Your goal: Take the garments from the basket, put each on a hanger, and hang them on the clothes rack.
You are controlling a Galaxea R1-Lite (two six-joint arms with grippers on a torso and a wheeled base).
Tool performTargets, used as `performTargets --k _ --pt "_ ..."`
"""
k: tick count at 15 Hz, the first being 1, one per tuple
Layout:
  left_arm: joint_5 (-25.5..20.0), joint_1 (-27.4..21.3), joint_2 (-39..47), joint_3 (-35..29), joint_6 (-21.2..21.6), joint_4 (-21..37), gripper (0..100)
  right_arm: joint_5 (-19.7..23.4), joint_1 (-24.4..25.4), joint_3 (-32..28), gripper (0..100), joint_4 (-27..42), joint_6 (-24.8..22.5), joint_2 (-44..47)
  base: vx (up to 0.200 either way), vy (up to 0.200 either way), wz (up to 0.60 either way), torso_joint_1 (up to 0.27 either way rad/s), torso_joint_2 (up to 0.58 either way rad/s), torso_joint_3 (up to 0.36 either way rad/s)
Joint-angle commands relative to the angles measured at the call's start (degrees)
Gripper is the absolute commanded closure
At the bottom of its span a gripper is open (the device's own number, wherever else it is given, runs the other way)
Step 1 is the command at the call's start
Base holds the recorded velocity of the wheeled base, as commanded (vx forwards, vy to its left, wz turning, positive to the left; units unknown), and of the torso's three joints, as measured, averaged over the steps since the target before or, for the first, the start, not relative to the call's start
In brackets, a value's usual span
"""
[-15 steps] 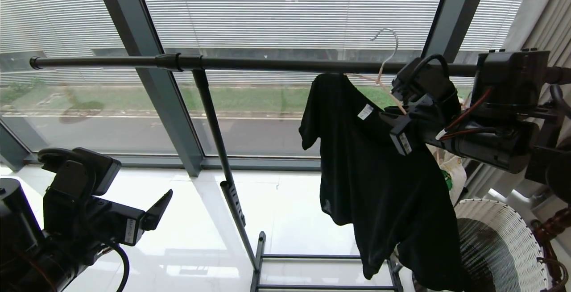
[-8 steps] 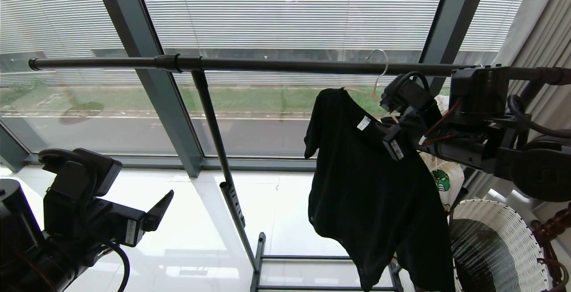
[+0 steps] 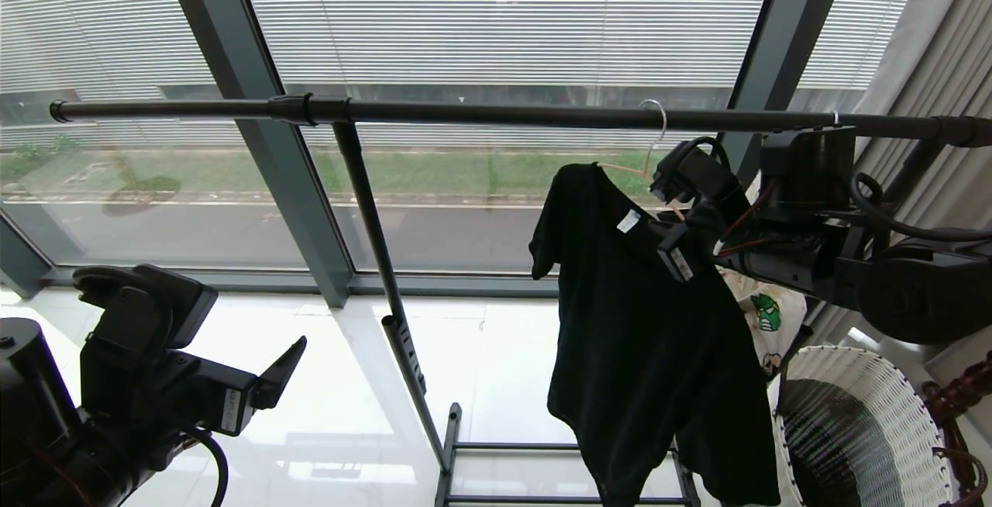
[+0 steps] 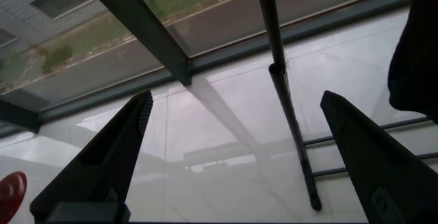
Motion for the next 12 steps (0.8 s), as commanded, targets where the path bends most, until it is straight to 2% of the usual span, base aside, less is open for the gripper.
performTargets --k 1,2,7,9,10,12 --pt "0.1 -0.6 0.0 0.2 0.0 0.0 0 0.0 0.1 0.0 100 0.0 0.0 0.0 0.000 0.000 0.00 0.000 0.00 0.000" --pt "0.1 -0.6 0.0 0.3 -0.1 0.0 0 0.0 0.1 0.1 0 0.0 0.1 -0.5 0.000 0.000 0.00 0.000 0.00 0.000" --pt "0.0 -0.5 -3.2 2.2 0.0 0.1 0 0.1 0.4 2.3 0 0.3 4.8 -9.2 0.000 0.000 0.00 0.000 0.00 0.000" --pt "0.3 1.3 -7.7 4.6 -0.1 0.1 0 0.0 0.4 5.9 0 0.6 8.0 -17.8 0.000 0.000 0.00 0.000 0.00 0.000" --pt "0.3 3.8 -10.1 5.7 -0.1 0.2 0 0.0 0.4 8.5 0 1.3 9.7 -22.7 0.000 0.000 0.00 0.000 0.00 0.000" --pt "0.3 12.0 -15.6 7.7 -1.8 0.3 0 -0.1 -0.1 14.1 0 5.8 11.7 -35.0 0.000 0.000 0.00 0.000 0.00 0.000"
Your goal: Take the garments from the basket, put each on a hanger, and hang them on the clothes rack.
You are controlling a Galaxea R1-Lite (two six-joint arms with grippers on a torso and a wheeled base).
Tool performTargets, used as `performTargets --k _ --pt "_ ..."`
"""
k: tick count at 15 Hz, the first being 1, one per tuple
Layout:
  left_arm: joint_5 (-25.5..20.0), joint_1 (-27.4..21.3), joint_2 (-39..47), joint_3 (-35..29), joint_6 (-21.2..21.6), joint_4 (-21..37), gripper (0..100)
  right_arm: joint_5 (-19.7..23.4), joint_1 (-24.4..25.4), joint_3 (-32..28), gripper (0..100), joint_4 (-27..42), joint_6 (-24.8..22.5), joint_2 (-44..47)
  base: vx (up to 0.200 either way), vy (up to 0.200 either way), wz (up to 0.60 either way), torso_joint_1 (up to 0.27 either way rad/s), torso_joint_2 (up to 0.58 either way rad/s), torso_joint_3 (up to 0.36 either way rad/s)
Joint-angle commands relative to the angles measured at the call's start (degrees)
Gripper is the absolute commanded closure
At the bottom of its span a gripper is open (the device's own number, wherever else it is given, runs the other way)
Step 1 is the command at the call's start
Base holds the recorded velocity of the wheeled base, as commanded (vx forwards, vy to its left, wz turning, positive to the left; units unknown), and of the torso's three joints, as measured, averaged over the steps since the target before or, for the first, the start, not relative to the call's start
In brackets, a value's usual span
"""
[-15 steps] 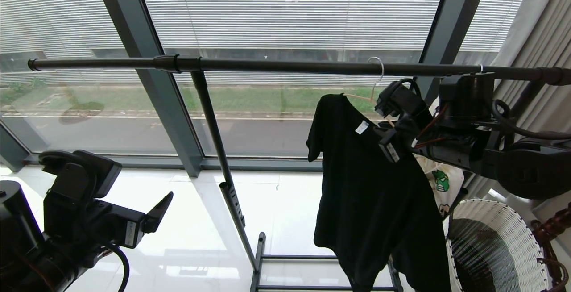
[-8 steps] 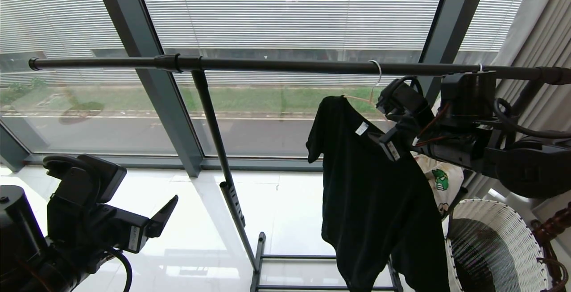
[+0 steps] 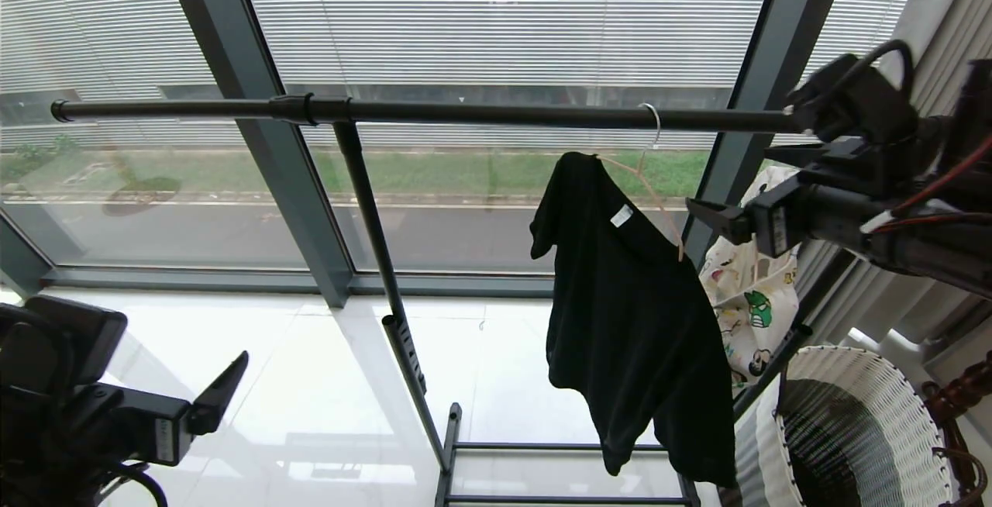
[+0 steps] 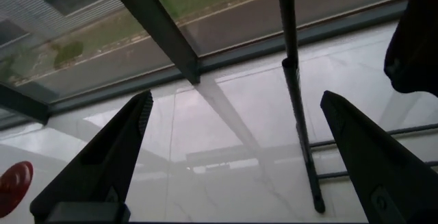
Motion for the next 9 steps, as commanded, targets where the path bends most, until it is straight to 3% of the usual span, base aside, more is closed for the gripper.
performTargets --k 1,3,4,6,7,9 --pt "0.1 10.3 -8.9 3.1 -1.9 0.2 0 -0.1 -1.4 9.1 0 6.3 2.8 -21.8 0.000 0.000 0.00 0.000 0.00 0.000" --pt "0.1 19.6 -14.5 7.5 -3.1 0.2 0 -0.3 -4.7 14.6 0 9.3 3.4 -32.8 0.000 0.000 0.00 0.000 0.00 0.000" --pt "0.1 22.1 -17.2 7.8 -3.8 1.1 0 -0.4 -6.9 17.2 0 9.7 3.8 -36.9 0.000 0.000 0.00 0.000 0.00 0.000" --pt "0.1 25.2 -25.1 7.8 -5.2 7.7 0 -0.4 -16.3 21.7 0 14.3 4.2 -46.7 0.000 0.000 0.00 0.000 0.00 0.000" --pt "0.1 25.3 -32.4 7.8 -5.2 14.8 0 -0.3 -22.5 22.2 0 19.7 6.3 -52.3 0.000 0.000 0.00 0.000 0.00 0.000" --pt "0.2 25.3 -48.3 7.8 -5.0 28.8 0 -0.3 -28.6 22.4 0 28.1 10.6 -61.0 0.000 0.000 0.00 0.000 0.00 0.000"
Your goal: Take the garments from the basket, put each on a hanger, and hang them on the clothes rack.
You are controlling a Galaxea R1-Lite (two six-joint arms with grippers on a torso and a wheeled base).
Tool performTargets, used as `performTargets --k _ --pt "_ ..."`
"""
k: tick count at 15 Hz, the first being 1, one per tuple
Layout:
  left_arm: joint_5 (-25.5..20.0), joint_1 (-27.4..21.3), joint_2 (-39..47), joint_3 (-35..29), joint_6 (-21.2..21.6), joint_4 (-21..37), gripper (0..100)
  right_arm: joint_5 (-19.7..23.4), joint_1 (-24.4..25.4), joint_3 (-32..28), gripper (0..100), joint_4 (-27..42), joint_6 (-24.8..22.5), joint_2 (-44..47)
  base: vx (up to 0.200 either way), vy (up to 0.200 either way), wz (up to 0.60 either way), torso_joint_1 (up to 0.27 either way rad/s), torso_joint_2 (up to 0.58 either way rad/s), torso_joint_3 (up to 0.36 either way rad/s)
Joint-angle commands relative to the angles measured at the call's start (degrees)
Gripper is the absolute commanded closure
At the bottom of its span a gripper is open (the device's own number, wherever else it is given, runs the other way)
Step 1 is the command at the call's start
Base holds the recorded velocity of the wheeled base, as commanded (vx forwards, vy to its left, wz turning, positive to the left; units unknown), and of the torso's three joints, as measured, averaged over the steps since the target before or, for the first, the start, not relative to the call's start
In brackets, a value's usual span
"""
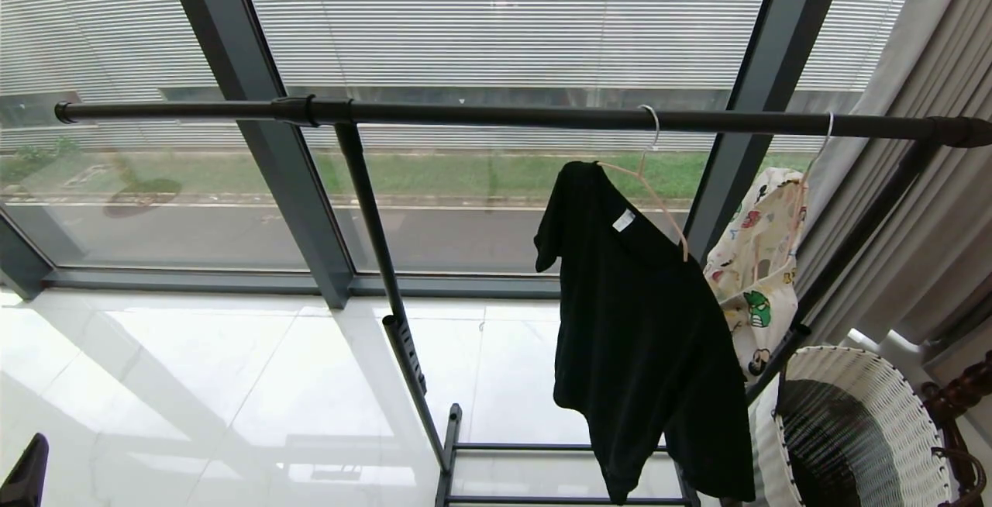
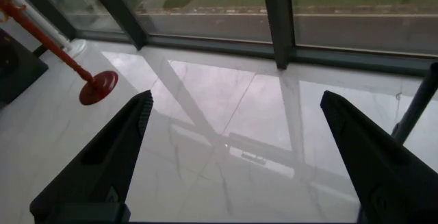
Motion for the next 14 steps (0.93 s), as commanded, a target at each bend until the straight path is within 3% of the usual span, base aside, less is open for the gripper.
performTargets --k 1,2,3,5,7,10,14 --pt "0.1 1.2 -29.1 0.3 0.5 20.5 0 0.2 -9.9 3.5 0 9.8 5.0 -19.1 0.000 0.000 0.00 0.000 0.00 0.000" --pt "2.7 1.6 -29.6 0.3 -0.1 24.2 0 0.2 -9.8 5.0 0 10.3 5.8 -23.1 0.000 0.000 0.00 0.000 0.00 0.000" --pt "6.5 1.6 -29.8 0.3 -0.5 23.9 0 0.2 -9.8 6.9 0 10.3 5.8 -26.5 0.000 0.000 0.00 0.000 0.00 0.000" --pt "8.2 1.6 -29.9 0.3 -0.8 26.3 0 1.0 -9.8 11.3 0 10.2 4.7 -31.4 0.000 0.000 0.00 0.000 0.00 0.000" --pt "10.7 1.6 -29.8 0.3 -2.8 27.1 0 3.5 -12.9 20.4 0 7.5 -0.3 -37.1 0.000 0.000 0.00 0.000 0.00 0.000" --pt "11.5 1.6 -29.9 0.3 -6.0 27.3 0 3.6 -13.0 36.3 0 -13.6 -5.7 -37.1 0.000 0.000 0.00 0.000 0.00 0.000" --pt "10.3 1.6 -29.9 0.3 -6.4 27.4 0 3.0 -12.9 36.3 0 -5.6 -5.4 -37.1 0.000 0.000 0.00 0.000 0.00 0.000"
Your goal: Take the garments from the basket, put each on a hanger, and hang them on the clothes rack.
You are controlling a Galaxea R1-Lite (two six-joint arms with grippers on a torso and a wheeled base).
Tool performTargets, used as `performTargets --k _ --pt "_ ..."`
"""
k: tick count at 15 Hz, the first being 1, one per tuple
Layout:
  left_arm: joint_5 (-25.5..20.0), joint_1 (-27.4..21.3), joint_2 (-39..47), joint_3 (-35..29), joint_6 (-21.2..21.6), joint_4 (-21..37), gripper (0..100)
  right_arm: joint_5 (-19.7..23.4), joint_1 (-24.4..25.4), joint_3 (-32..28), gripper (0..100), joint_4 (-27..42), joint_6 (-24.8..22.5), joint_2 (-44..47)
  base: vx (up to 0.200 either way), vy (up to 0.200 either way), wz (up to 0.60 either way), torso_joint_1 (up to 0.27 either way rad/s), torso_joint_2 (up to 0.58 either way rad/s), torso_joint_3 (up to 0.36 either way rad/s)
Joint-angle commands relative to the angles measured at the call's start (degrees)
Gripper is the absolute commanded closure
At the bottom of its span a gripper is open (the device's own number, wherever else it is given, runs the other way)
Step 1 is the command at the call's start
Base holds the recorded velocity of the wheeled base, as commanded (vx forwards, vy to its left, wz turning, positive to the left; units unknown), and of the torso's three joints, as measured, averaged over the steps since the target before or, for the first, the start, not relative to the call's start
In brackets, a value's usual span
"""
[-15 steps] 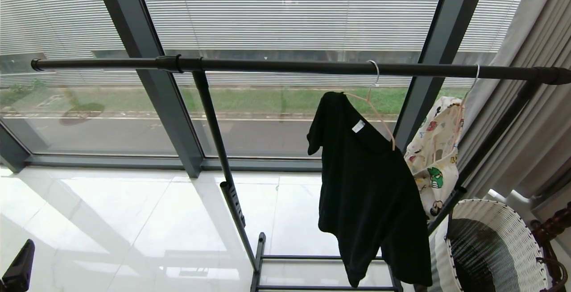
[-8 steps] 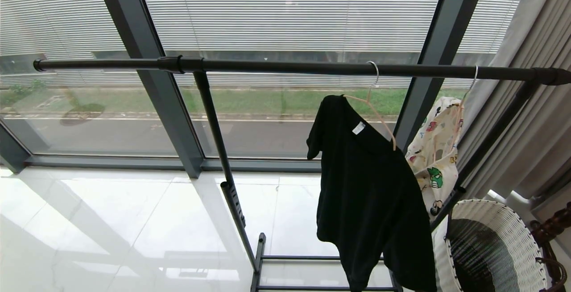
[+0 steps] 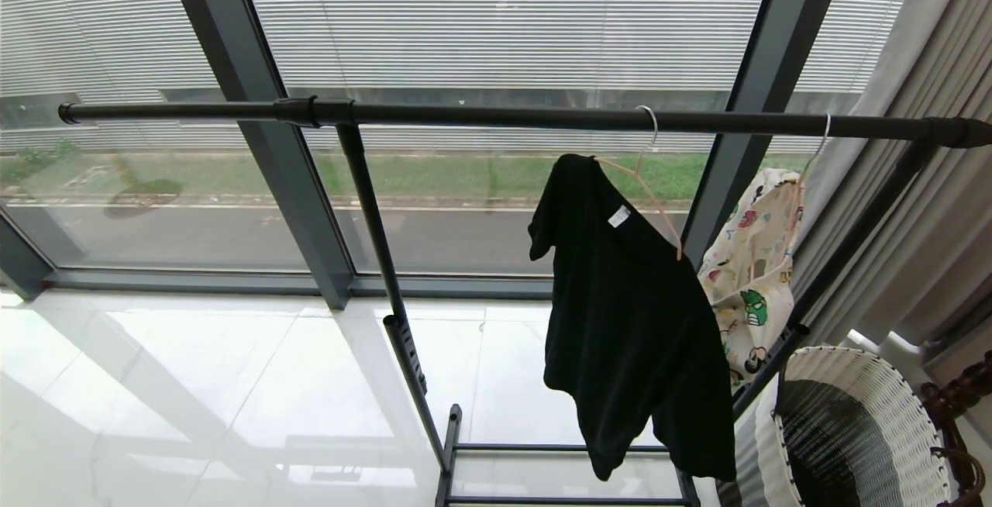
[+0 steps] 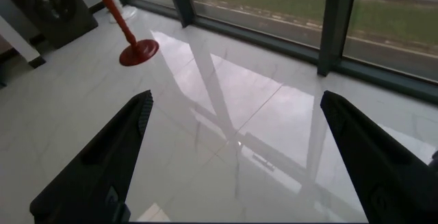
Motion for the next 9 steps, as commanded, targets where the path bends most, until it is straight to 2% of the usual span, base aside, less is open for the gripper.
performTargets --k 1,3,4,5,6,7,8,9 --pt "-3.5 0.0 0.2 0.0 -0.6 0.0 0 -0.1 0.0 0.5 0 0.6 1.3 -0.2 0.000 0.000 0.00 0.000 0.00 0.000" --pt "-7.4 0.0 0.2 0.0 -2.7 -0.1 0 -1.1 0.0 0.5 0 0.9 6.6 -0.2 0.000 0.000 0.00 0.000 0.00 0.000" --pt "-10.8 0.0 0.2 0.0 -4.5 0.0 0 -3.2 0.0 0.5 0 1.1 8.1 -0.2 0.000 0.000 0.00 0.000 0.00 0.000" --pt "-14.4 0.0 0.2 0.0 -4.7 0.0 0 -3.9 -0.1 0.5 0 1.3 8.3 -0.2 0.000 0.000 0.00 0.000 0.00 0.000" --pt "-20.7 0.0 0.3 0.0 -4.7 0.3 0 -3.8 0.0 0.5 0 1.3 8.3 -0.2 0.000 0.000 0.00 0.000 0.00 0.000" --pt "-25.0 0.0 0.3 0.0 -4.8 0.8 0 -3.8 0.0 0.5 0 1.3 8.3 -0.2 0.000 0.000 0.00 0.000 0.00 0.000" --pt "-29.0 -0.1 0.3 0.0 -5.3 3.1 0 -3.8 0.0 0.5 0 1.4 8.3 -0.2 0.000 0.000 0.00 0.000 0.00 0.000" --pt "-28.9 -0.4 0.3 0.0 -5.9 3.7 0 -3.8 0.0 0.5 0 1.3 8.3 -0.2 0.000 0.000 0.00 0.000 0.00 0.000"
